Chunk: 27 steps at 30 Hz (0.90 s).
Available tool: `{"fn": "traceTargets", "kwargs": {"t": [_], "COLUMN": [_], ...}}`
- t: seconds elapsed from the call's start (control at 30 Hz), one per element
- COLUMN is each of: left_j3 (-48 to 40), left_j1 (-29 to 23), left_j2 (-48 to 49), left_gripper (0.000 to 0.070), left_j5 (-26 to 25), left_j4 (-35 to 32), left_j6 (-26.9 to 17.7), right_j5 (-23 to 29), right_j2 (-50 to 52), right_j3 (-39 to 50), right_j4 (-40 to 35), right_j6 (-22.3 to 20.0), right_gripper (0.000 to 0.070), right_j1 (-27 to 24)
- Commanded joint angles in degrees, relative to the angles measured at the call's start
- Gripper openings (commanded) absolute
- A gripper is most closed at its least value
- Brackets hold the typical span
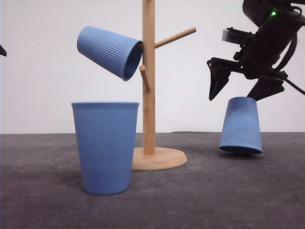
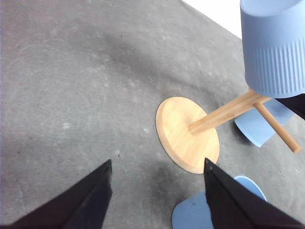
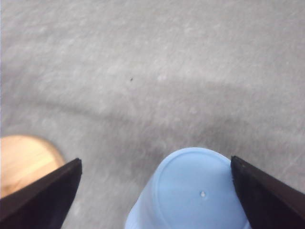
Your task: Place three cups
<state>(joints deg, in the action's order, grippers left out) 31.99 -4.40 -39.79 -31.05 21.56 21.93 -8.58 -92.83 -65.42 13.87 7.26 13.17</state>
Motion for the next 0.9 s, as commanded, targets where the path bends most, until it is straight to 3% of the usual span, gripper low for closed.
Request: {"fn": "traceTargets", "kwargs": {"t": [0.0, 0.47, 0.87], "left_j3": [0.57, 0.57, 0.57], "left_j1": [0.02, 0.02, 0.02], "left_j2": [-0.22, -0.22, -0.22], "left_gripper": [0.0352, 0.0352, 0.0352], "left_j5": [-0.17, -0.15, -0.17], "left_j4": [-0.56, -0.55, -0.51], "left_j6": [-0.02, -0.07, -0.07], "right_j5": [-1.01, -0.41, 0.07], "right_j2": [-0.69, 8.67, 6.30], "right_j3": [0.89, 0.89, 0.89], "right_j4": [2.86, 7.64, 7.69], "right_j6": [0.65, -1.04, -1.50], "right_gripper": [0.0632, 0.0633, 0.0633], "right_j1": [0.52, 0.50, 0.50]}}
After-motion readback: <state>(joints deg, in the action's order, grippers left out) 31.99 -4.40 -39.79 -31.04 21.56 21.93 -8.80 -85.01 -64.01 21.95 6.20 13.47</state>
